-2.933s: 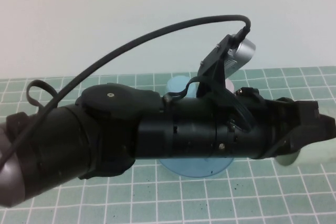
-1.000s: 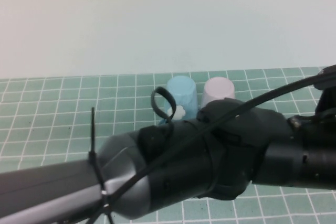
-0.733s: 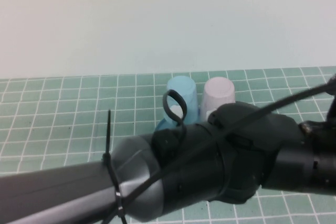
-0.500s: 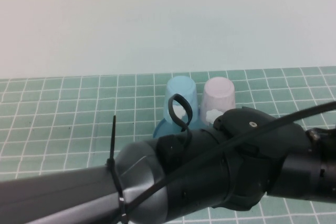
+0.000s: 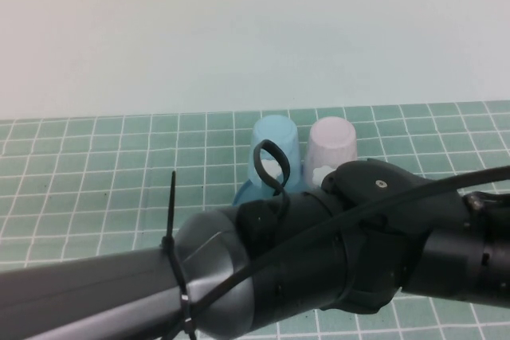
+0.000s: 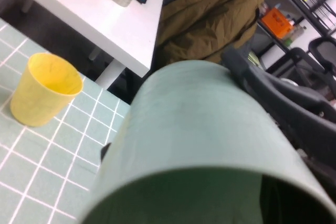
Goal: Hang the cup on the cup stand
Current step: Adjust the cup with two arms, then place the cup on the cup holder
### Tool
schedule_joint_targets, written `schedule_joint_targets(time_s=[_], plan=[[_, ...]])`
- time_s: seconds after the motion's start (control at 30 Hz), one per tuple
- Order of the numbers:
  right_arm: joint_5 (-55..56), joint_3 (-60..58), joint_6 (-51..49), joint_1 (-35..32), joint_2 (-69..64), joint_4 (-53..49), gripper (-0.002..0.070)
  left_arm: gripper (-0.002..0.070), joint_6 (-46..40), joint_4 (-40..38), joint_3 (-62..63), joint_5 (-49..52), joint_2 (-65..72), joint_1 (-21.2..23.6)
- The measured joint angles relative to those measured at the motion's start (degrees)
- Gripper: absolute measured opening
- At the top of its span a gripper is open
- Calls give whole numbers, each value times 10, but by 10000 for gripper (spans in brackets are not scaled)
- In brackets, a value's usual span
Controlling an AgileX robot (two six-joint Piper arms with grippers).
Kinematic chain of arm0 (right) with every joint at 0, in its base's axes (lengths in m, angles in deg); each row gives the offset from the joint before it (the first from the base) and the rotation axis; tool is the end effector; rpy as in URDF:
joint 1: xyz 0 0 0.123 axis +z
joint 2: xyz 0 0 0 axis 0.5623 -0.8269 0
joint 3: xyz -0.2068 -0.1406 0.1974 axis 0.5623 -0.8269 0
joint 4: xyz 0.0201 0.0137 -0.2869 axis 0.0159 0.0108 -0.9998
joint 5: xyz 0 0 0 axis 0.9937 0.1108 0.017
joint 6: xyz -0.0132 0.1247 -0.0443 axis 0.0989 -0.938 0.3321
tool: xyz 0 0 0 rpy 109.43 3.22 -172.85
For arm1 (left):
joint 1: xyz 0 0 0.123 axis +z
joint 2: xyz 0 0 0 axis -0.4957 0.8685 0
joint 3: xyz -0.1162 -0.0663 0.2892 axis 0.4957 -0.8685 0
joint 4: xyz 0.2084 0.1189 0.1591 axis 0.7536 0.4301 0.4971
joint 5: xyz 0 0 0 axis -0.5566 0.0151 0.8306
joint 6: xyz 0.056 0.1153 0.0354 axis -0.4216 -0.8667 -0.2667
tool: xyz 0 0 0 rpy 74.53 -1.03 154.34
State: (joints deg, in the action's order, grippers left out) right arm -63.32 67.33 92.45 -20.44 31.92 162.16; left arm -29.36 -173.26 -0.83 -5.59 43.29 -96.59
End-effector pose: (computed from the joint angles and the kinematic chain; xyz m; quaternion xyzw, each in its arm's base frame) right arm 0.0940 0.0073 0.2496 0.4559 0.4615 0.5970 0.4719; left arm 0.1376 -0.4842 0.3546 0.3236 0.6799 -0.6193 0.2225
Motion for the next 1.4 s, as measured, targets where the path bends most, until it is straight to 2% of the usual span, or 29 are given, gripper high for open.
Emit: schedule_joint_targets(time_s=[0.1, 0.27, 0.33, 0.5, 0.6, 0.7, 0.73, 0.77, 0.8, 0.83, 0.93, 0.97, 1.0, 1.1, 1.27, 1.4], plan=[[-7, 1, 2, 0, 2, 0, 594, 146, -18, 0, 0, 18, 0, 1], [-13, 1, 14, 0, 3, 0, 593, 454, -24, 3, 0, 82, 0, 25], [-13, 1, 16, 0, 3, 0, 593, 499, -24, 4, 0, 110, 0, 40], [-13, 1, 28, 0, 3, 0, 592, 442, -24, 7, 0, 189, -1, 87], [-13, 1, 49, 0, 3, 3, 592, 356, -20, 13, 0, 221, -6, 114], [-13, 1, 84, 0, 3, 4, 590, 215, -3, 32, 1, 232, -19, 141], [-13, 1, 93, 0, 3, 4, 589, 287, -1, 41, 1, 240, -25, 150], [-13, 1, 101, 0, 3, 4, 589, 97, 0, 45, 1, 251, -31, 159], [-13, 1, 109, 0, 3, 4, 589, 35, 0, 48, 1, 262, -37, 168], [-13, 3, 118, 0, 3, 4, 589, 2, 0, 54, 1, 270, -43, 177], [-12, 18, 151, 0, -2, 5, 589, 1, 0, 83, 1, 273, -70, 209], [-13, 27, 165, 0, -10, 5, 589, 28, 0, 94, 1, 270, -82, 220], [-15, 36, 179, 0, -21, 5, 589, 1, -1, 104, 1, 265, -95, 231], [-26, 67, 224, 0, -68, 5, 589, 1, 1, 141, 1, 247, -134, 256], [-73, 128, 310, 0, -187, 5, 589, 1, 38, 247, 1, 188, -190, 277], [-122, 179, 394, 0, -291, 5, 589, 1, 77, 327, -30, 136, -243, 277]])
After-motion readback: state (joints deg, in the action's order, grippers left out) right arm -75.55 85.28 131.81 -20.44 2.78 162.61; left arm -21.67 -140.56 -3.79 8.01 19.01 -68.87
